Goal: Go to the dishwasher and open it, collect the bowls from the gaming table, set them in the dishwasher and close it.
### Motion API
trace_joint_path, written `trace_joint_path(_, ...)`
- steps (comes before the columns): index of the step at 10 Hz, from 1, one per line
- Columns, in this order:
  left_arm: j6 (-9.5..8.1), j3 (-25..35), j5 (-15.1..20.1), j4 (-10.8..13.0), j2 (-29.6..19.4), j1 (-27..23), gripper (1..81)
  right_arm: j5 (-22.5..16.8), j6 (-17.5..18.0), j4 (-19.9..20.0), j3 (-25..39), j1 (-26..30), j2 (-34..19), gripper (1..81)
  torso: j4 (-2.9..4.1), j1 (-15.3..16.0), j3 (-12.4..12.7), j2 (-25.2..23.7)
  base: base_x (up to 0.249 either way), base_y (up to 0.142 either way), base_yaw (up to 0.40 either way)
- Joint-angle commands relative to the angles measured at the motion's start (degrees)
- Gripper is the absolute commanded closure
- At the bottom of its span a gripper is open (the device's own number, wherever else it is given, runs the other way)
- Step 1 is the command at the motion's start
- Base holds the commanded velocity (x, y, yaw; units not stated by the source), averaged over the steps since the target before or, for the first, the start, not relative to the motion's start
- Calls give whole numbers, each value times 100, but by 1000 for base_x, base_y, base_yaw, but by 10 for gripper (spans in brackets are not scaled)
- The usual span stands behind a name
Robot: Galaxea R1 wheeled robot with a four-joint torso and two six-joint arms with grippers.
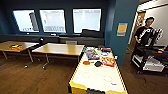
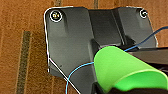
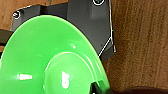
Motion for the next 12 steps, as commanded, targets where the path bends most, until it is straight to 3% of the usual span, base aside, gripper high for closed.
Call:
trace_joint_path(1, 56, 20, 337, 40, -63, -205, 811, -309, -11, -49, -10, 156, -84, 811, 0, 0, 223, 0, -79, 0, 0)
trace_joint_path(2, 56, 20, 337, 57, -55, -205, 811, -300, -11, -49, -10, 156, -84, 811, 0, -2, 90, 0, -79, 0, 0)
trace_joint_path(12, 56, 11, 337, 57, -55, -205, 811, -300, -11, -32, -54, 147, 13, 811, 0, -5, 168, -5, -86, 0, 0)
